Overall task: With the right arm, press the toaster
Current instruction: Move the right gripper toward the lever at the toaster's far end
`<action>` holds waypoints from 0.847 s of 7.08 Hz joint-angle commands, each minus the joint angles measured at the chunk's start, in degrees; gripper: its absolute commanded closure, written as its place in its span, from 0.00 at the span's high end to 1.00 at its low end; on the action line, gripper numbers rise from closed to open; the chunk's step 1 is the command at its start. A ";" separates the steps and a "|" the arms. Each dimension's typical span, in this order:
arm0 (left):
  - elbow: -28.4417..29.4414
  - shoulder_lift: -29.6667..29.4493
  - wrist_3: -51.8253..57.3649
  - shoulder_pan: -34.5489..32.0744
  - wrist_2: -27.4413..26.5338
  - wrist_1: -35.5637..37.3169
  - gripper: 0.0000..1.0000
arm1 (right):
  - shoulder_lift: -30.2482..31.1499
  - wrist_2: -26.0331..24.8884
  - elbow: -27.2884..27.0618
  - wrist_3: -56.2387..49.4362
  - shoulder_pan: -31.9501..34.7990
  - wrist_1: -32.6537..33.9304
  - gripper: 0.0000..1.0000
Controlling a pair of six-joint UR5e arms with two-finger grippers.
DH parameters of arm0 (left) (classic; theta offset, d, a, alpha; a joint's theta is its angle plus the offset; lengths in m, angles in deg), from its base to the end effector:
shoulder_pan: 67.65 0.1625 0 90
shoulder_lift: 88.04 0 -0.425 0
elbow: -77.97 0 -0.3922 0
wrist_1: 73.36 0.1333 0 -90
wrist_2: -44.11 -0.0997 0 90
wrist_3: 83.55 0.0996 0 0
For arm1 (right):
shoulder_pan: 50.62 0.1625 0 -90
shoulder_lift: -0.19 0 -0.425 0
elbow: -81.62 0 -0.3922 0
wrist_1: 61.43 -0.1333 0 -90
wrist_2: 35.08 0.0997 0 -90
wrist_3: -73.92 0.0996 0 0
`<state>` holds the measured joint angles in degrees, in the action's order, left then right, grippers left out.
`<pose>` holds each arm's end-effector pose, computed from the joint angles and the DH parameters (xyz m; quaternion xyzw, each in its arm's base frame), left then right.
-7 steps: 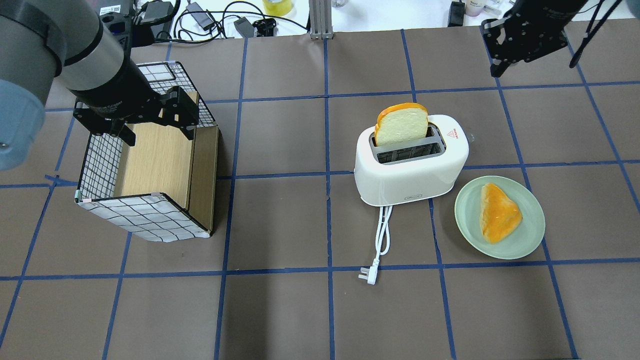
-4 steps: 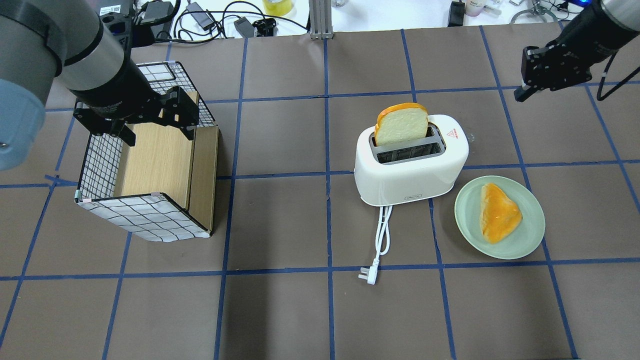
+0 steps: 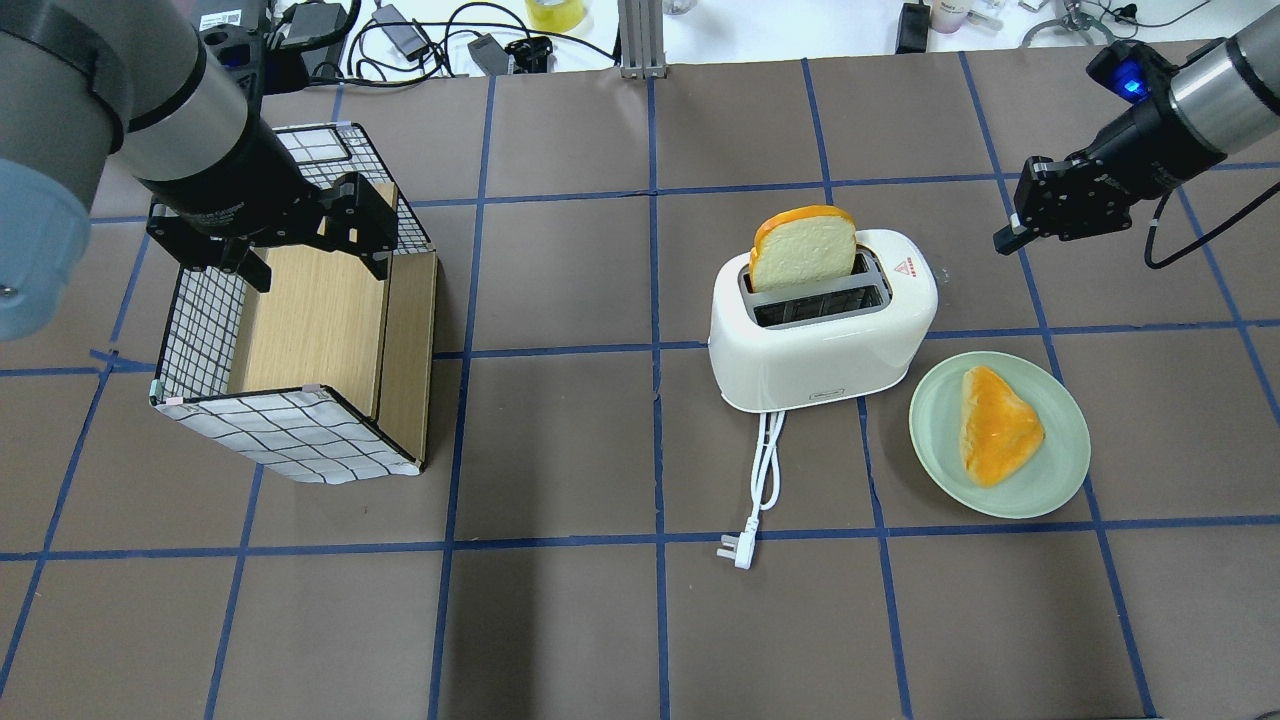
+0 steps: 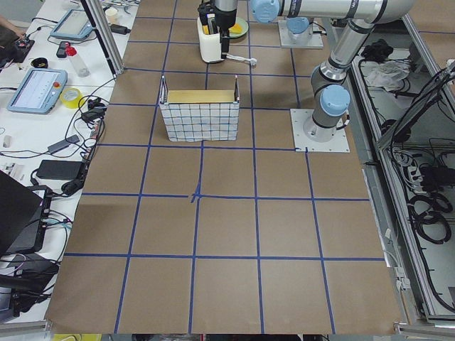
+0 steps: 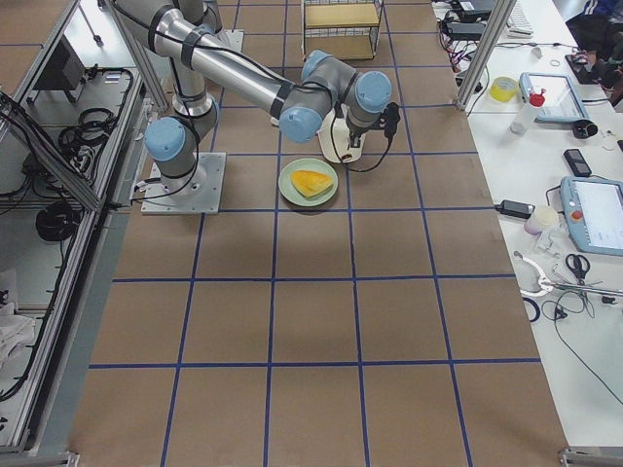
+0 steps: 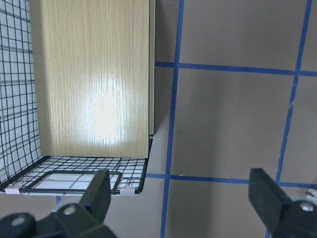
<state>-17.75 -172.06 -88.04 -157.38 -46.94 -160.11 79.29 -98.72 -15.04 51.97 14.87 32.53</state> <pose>-0.1293 -0.4541 0.4937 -0.0418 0.9986 -0.0309 0.0080 -0.0584 -0.5561 0.3513 0.0486 0.9660 0.0166 0.2535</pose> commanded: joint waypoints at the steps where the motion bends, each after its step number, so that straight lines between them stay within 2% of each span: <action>1: 0.00 0.00 0.00 0.00 0.00 0.00 1.00 | -3.14 3.69 -0.54 -1.59 0.25 0.69 0.00; 2: 0.00 0.00 0.00 0.00 0.00 0.00 1.00 | -3.59 3.87 -0.54 -3.52 0.34 0.70 0.00; 4: 0.00 0.00 0.00 0.00 0.00 0.00 1.00 | -4.12 8.24 -1.06 -4.41 0.52 0.70 0.00; 6: 0.00 0.00 0.00 0.00 0.09 0.00 1.00 | -4.21 8.27 -2.03 -6.26 0.52 0.79 0.00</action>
<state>-17.74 -172.06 -88.04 -157.38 -46.91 -160.11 75.17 -90.83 -16.53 46.43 15.36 33.25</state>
